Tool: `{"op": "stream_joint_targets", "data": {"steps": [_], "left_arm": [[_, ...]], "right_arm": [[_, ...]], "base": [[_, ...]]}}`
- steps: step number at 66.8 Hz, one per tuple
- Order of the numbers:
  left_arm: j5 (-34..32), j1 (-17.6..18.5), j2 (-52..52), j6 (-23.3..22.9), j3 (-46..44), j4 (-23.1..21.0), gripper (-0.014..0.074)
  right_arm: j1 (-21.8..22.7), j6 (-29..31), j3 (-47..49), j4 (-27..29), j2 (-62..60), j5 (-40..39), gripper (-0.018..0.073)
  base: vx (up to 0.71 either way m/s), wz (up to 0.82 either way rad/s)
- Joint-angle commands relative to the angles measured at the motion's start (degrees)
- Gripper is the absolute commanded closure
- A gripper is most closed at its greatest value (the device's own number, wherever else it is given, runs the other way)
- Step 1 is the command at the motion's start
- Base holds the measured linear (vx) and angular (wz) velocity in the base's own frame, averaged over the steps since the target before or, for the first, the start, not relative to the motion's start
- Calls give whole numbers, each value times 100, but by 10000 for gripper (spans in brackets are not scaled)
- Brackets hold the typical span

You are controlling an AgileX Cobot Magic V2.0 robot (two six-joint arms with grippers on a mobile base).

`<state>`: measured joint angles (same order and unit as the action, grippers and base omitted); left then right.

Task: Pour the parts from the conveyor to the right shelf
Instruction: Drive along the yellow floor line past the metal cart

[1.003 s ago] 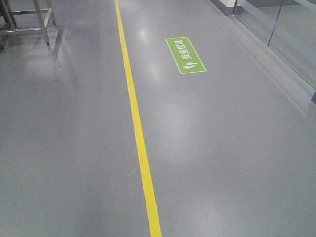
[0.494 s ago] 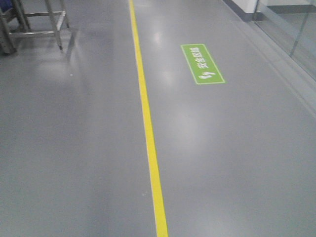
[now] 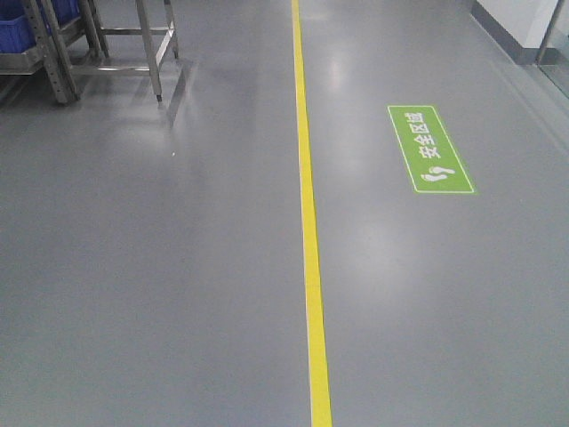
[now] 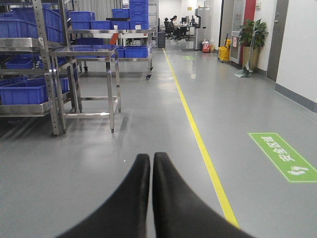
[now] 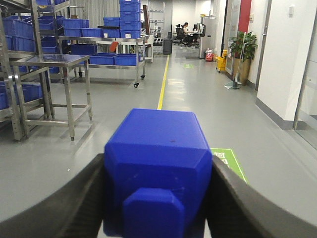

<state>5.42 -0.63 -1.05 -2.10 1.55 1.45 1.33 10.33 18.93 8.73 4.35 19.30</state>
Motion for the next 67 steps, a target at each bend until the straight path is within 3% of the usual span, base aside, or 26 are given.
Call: {"op": "stream_joint_targets", "data": {"steps": [1, 67], "left_arm": [[-416, 28, -34, -42, -112, -35, 603], [-416, 28, -34, -42, -112, -35, 603]], "right_arm": [[4, 32, 157, 0, 73, -466, 564], [4, 32, 157, 6, 73, -465, 564]], "base": [[57, 2], [68, -6]]}}
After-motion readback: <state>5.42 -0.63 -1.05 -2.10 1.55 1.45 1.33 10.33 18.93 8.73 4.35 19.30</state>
